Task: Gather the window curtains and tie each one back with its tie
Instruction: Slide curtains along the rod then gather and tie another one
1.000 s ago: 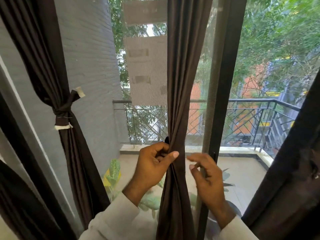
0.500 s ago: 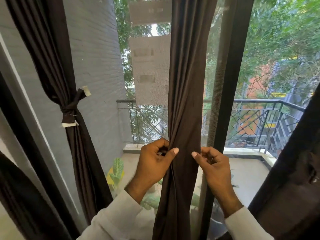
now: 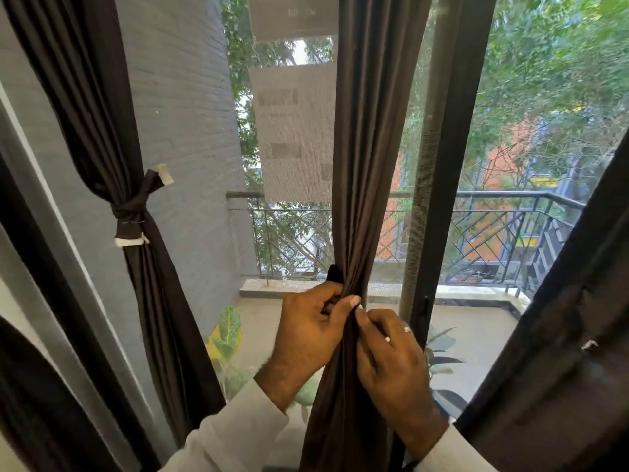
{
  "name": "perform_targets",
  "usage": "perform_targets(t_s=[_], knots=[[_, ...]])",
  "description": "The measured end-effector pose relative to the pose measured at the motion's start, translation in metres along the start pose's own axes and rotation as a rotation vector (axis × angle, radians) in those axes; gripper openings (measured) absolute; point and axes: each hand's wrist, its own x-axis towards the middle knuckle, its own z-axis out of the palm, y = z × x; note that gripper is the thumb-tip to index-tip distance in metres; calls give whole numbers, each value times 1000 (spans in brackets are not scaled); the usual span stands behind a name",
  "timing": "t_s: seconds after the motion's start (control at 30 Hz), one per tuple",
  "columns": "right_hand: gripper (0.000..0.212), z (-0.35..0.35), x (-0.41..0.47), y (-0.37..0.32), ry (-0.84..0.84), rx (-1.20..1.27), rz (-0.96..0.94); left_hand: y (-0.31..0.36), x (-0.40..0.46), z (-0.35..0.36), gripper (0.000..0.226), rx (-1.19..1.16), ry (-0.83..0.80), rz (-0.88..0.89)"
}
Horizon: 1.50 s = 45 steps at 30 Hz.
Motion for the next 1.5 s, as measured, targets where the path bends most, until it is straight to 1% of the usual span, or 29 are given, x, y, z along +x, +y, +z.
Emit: perform_targets(t_s=[0.17, 0.2, 0.23, 0.27, 0.3, 0.33, 0.37, 0.4, 0.43, 0.47, 0.5, 0.53, 0.63, 0.7, 0.77, 0.8, 0.87, 0.93, 1.0, 1.07, 1.17, 1.27, 1.37, 1.43, 1.5], knots=[[41, 0, 0, 4, -107, 91, -71, 7, 2, -2, 6, -43, -94, -26], [43, -2, 1, 8, -138, 149, -84, 6, 4, -3, 11, -42, -97, -29], [43, -3, 4, 12, -149, 235, -73, 3, 7, -6, 23, -54, -97, -38], [41, -4, 6, 16, -123, 322, -28, 0, 9, -8, 34, -82, -95, -62], [36, -4, 10, 20, -60, 380, 49, -2, 12, -11, 38, -120, -100, -100], [29, -4, 16, 23, 11, 409, 162, -4, 15, -14, 31, -172, -130, -135], [23, -5, 24, 26, 59, 437, 296, -8, 16, -16, 13, -246, -173, -152], [22, -4, 32, 29, 61, 497, 430, -9, 17, -17, 7, -329, -193, -171], [26, -5, 40, 31, 14, 575, 534, -8, 18, -18, 20, -405, -197, -198], [30, -4, 47, 33, -38, 655, 592, -6, 19, -19, 26, -468, -200, -245], [33, -3, 52, 34, -64, 712, 608, -5, 21, -20, 31, -515, -195, -280], [32, -3, 56, 35, -65, 737, 610, -4, 21, -21, 34, -538, -188, -295], [14, -3, 59, 30, -11, 708, 601, -6, 22, -22, 37, -524, -175, -293], [11, -1, 57, 27, -22, 751, 622, -7, 22, -22, 36, -482, -159, -288], [10, 0, 54, 22, -31, 733, 639, -6, 20, -23, 17, -333, -141, -230], [11, 0, 52, 19, 4, 664, 624, -6, 18, -23, 16, -204, -100, -169], [10, -1, 44, 11, 100, 515, 521, -9, 14, -21, 22, 14, 13, -84], [9, -3, 34, -2, 120, 384, 321, -6, 11, -18, 19, 97, 90, -35], [16, -1, 24, -13, 96, 275, 151, -1, 7, -15, 12, 142, 105, -1], [26, 4, 19, -13, 72, 202, 84, 1, 6, -13, 11, 136, 83, 10], [36, 8, 17, -10, 12, 198, 44, -3, 6, -12, 18, 58, 30, -20], [37, 6, 15, -4, -66, 251, -3, -5, 10, -15, 13, -80, -50, -105], [36, 0, 20, 8, -180, 369, -31, -6, 12, -19, 24, -140, -102, -144], [34, -4, 26, 16, -134, 492, 7, -7, 13, -22, 25, -152, -97, -135], [26, -6, 34, 24, -12, 508, 188, -10, 14, -25, 29, -190, -109, -145]])
